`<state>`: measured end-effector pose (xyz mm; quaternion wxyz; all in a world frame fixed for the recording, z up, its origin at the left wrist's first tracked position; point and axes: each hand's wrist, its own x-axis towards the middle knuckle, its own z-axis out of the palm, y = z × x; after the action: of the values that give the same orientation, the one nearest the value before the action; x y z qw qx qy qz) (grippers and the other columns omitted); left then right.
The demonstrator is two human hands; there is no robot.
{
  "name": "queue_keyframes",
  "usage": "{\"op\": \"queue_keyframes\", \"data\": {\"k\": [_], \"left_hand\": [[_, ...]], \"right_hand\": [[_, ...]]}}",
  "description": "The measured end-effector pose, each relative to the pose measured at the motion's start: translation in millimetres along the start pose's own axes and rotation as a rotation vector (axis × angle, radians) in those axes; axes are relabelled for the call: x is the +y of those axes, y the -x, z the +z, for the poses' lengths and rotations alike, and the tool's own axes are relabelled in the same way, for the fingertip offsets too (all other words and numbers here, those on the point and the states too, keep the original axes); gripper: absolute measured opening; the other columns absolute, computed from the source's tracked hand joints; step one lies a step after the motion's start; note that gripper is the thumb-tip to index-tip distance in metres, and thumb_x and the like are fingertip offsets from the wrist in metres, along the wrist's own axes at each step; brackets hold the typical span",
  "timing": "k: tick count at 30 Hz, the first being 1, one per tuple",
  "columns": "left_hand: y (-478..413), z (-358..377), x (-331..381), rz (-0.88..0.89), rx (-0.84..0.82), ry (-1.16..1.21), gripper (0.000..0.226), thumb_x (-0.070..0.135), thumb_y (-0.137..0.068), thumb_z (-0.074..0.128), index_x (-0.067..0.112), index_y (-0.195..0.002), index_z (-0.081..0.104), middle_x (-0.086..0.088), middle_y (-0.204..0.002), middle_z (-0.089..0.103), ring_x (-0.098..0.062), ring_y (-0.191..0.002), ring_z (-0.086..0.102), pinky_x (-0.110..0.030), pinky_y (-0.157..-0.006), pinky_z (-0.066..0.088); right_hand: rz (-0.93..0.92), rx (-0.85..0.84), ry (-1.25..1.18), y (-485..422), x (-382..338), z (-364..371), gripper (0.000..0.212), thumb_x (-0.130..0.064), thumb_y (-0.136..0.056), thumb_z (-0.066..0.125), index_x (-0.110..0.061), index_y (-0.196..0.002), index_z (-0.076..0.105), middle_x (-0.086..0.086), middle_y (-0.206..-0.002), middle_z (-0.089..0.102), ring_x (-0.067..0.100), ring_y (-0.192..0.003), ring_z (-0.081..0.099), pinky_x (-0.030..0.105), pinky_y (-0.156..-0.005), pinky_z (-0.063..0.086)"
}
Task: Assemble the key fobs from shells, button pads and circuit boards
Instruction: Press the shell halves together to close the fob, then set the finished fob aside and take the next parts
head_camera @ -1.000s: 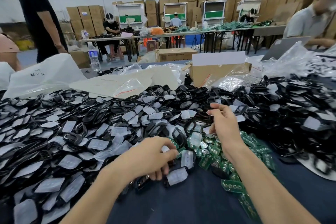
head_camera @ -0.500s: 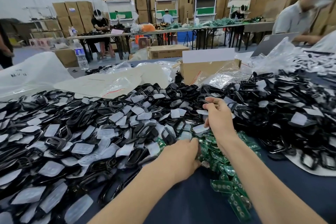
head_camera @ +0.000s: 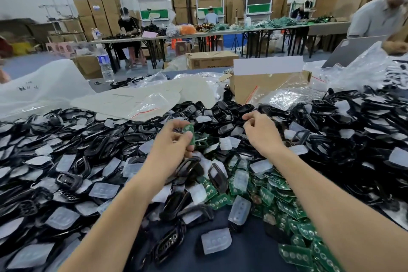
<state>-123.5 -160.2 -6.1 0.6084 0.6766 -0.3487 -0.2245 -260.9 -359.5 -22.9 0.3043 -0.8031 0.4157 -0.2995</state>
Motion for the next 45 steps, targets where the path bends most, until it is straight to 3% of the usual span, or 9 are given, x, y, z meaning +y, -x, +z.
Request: {"op": "queue_keyframes", "data": {"k": [8, 15, 20, 24, 29, 32, 36, 40, 45], "left_hand": [[-26.3, -13.2, 0.6, -0.077, 0.119, 0.221, 0.015, 0.012, -0.1, 0.06, 0.022, -0.108, 0.054, -0.012, -0.091, 0.067, -0.012, -0.064, 0.067, -0.026, -0.064, 0.061], [-30.1, -10.9, -3.4, -0.084, 0.147, 0.27, 0.016, 0.014, -0.1, 0.061, 0.02, -0.111, 0.052, -0.009, -0.092, 0.063, -0.014, -0.065, 0.066, -0.026, -0.063, 0.059], [-21.3, -11.1, -6.7, -0.079, 0.167, 0.299, 0.02, 0.016, -0.099, 0.062, 0.017, -0.117, 0.054, -0.004, -0.089, 0.068, -0.012, -0.066, 0.068, -0.032, -0.073, 0.06], [-7.3, -12.5, -3.8, -0.057, 0.183, 0.401, 0.019, 0.012, -0.099, 0.062, 0.014, -0.116, 0.054, -0.01, -0.092, 0.069, -0.015, -0.068, 0.068, -0.026, -0.064, 0.058], [14.5, -10.7, -5.9, -0.013, 0.159, 0.508, 0.02, 0.011, -0.098, 0.063, 0.01, -0.116, 0.053, -0.006, -0.083, 0.071, -0.021, -0.072, 0.07, -0.029, -0.066, 0.059], [26.5, -6.8, -10.7, 0.016, 0.146, 0.542, 0.018, 0.012, -0.097, 0.063, 0.01, -0.112, 0.053, 0.001, -0.077, 0.072, -0.023, -0.075, 0.072, -0.031, -0.066, 0.06], [37.8, -2.0, -19.3, 0.039, 0.137, 0.543, 0.024, 0.019, -0.089, 0.069, 0.012, -0.107, 0.055, -0.001, -0.081, 0.07, -0.024, -0.076, 0.073, -0.031, -0.065, 0.059], [45.6, 3.1, -26.3, 0.067, 0.119, 0.52, 0.033, 0.026, -0.079, 0.071, 0.011, -0.104, 0.053, -0.004, -0.08, 0.069, -0.024, -0.073, 0.071, -0.032, -0.063, 0.06], [44.0, 8.1, -27.3, 0.139, 0.078, 0.432, 0.014, 0.01, -0.094, 0.064, 0.011, -0.101, 0.052, 0.001, -0.077, 0.071, -0.02, -0.072, 0.071, -0.03, -0.065, 0.061]], "right_hand": [[0.066, -0.373, 0.458, -47.0, -9.5, 32.3, 0.044, -0.033, -0.098, 0.053, -0.014, -0.138, 0.051, 0.016, -0.136, 0.054, 0.038, -0.121, 0.053, 0.045, -0.102, 0.047], [0.092, -0.435, 0.507, -57.6, -16.4, 33.3, 0.044, -0.021, -0.095, 0.059, -0.006, -0.136, 0.05, 0.019, -0.136, 0.056, 0.038, -0.125, 0.051, 0.046, -0.109, 0.041], [0.096, -0.375, 0.466, -50.0, -12.0, 28.6, 0.052, -0.001, -0.096, 0.047, -0.009, -0.146, 0.037, 0.028, -0.143, 0.04, 0.038, -0.108, 0.056, 0.035, -0.082, 0.048], [-0.016, -0.092, 0.165, -34.6, -13.2, 17.4, 0.059, 0.008, -0.096, 0.045, -0.018, -0.148, 0.045, 0.019, -0.136, 0.053, 0.025, -0.09, 0.056, 0.029, -0.067, 0.046], [0.333, -0.078, -1.174, 3.5, -41.7, 5.8, 0.034, 0.005, -0.102, 0.049, -0.014, -0.125, 0.064, 0.013, -0.117, 0.064, 0.019, -0.09, 0.067, 0.024, -0.062, 0.059], [0.553, -0.179, -1.637, 38.9, -47.5, 12.9, 0.024, -0.003, -0.102, 0.05, -0.006, -0.116, 0.069, 0.017, -0.107, 0.066, 0.019, -0.077, 0.069, 0.022, -0.059, 0.059], [0.584, -0.32, -1.752, 73.5, -52.6, 31.7, 0.038, -0.014, -0.085, 0.07, -0.001, -0.121, 0.065, 0.014, -0.092, 0.063, 0.013, -0.064, 0.061, 0.017, -0.051, 0.05], [0.555, -0.421, -1.708, 87.0, -49.7, 44.5, 0.044, -0.005, -0.081, 0.065, -0.002, -0.124, 0.062, 0.01, -0.08, 0.062, 0.009, -0.054, 0.053, 0.016, -0.042, 0.043], [0.535, -0.445, -1.682, 85.5, -49.8, 51.2, 0.035, -0.015, -0.088, 0.055, 0.003, -0.117, 0.062, 0.017, -0.093, 0.073, 0.013, -0.054, 0.058, 0.019, -0.042, 0.046]]}}
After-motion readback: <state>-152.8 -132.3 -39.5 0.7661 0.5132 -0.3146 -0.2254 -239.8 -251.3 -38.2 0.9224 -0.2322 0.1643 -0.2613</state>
